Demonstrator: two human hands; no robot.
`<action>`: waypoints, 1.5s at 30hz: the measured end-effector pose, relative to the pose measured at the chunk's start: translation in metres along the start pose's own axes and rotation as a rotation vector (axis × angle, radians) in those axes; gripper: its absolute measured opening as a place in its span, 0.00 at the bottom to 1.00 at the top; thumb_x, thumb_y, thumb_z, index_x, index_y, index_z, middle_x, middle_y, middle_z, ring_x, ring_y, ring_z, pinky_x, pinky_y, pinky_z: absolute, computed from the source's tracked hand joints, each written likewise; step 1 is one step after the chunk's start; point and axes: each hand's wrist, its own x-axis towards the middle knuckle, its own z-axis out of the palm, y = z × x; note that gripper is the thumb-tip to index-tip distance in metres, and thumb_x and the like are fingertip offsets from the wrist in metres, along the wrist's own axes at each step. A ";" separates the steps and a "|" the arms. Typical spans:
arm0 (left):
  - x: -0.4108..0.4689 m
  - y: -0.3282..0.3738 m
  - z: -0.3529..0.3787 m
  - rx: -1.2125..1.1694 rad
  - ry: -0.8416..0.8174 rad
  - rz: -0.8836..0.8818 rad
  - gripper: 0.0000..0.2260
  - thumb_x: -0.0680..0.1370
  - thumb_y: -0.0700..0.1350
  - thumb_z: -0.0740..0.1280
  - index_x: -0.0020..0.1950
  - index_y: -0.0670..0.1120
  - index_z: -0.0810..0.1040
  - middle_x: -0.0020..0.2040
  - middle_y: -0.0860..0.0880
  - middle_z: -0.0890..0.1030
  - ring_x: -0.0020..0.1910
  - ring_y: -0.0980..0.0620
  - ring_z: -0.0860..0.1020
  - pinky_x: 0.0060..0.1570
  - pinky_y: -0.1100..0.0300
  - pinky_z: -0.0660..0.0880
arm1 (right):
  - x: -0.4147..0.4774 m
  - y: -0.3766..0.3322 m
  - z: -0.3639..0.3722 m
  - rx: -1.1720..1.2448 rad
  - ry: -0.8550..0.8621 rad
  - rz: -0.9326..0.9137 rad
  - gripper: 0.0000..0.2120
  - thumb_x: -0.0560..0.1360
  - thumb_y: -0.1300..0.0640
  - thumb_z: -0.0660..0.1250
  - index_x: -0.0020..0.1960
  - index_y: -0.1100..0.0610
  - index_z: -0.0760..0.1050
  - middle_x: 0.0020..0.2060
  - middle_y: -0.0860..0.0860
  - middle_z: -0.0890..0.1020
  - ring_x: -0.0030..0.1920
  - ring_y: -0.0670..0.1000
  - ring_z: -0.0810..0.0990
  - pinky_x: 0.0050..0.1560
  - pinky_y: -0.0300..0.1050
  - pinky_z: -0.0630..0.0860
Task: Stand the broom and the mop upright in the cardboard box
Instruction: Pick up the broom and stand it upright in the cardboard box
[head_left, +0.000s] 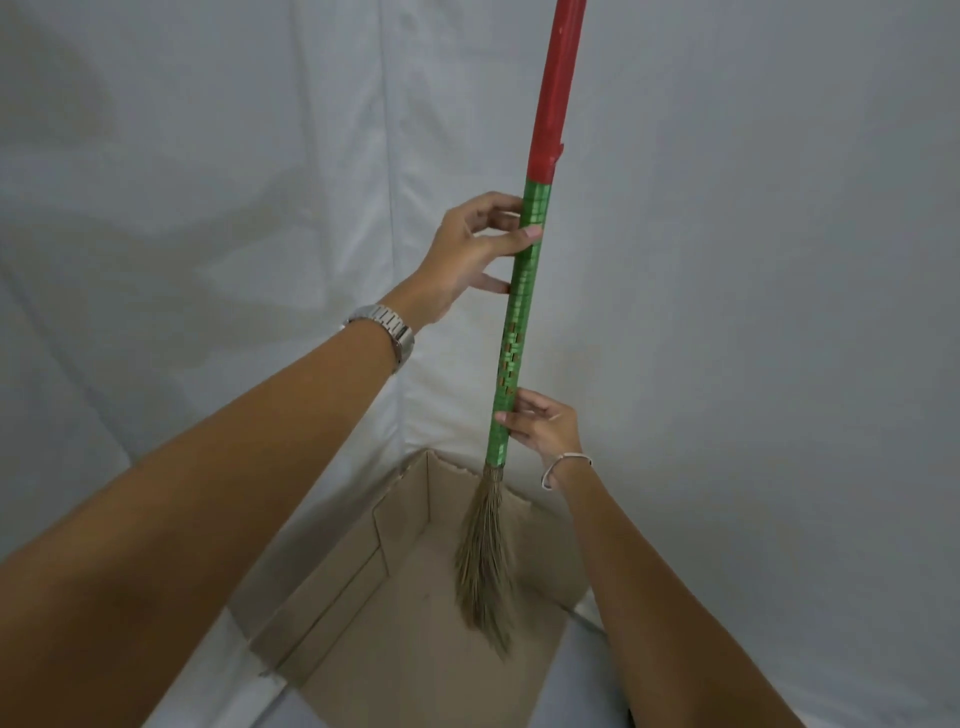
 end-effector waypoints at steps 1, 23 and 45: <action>0.008 -0.014 -0.006 0.000 -0.006 -0.011 0.09 0.73 0.41 0.71 0.52 0.48 0.77 0.45 0.50 0.76 0.48 0.52 0.80 0.36 0.52 0.83 | 0.010 0.009 0.003 -0.001 0.015 0.018 0.21 0.64 0.75 0.70 0.57 0.69 0.75 0.49 0.60 0.80 0.38 0.51 0.80 0.50 0.50 0.80; 0.180 -0.311 -0.163 -0.091 -0.201 -0.226 0.09 0.74 0.40 0.70 0.52 0.50 0.78 0.48 0.52 0.78 0.45 0.59 0.82 0.37 0.59 0.82 | 0.262 0.213 0.114 -0.040 0.354 0.099 0.19 0.62 0.76 0.71 0.52 0.67 0.78 0.46 0.60 0.82 0.38 0.50 0.82 0.36 0.33 0.79; 0.162 -0.418 -0.183 -0.057 0.112 -0.248 0.14 0.70 0.30 0.71 0.51 0.44 0.78 0.49 0.45 0.82 0.47 0.56 0.81 0.45 0.58 0.81 | 0.321 0.307 0.143 -0.160 0.240 0.205 0.23 0.71 0.75 0.61 0.65 0.63 0.69 0.64 0.62 0.73 0.58 0.65 0.76 0.63 0.60 0.71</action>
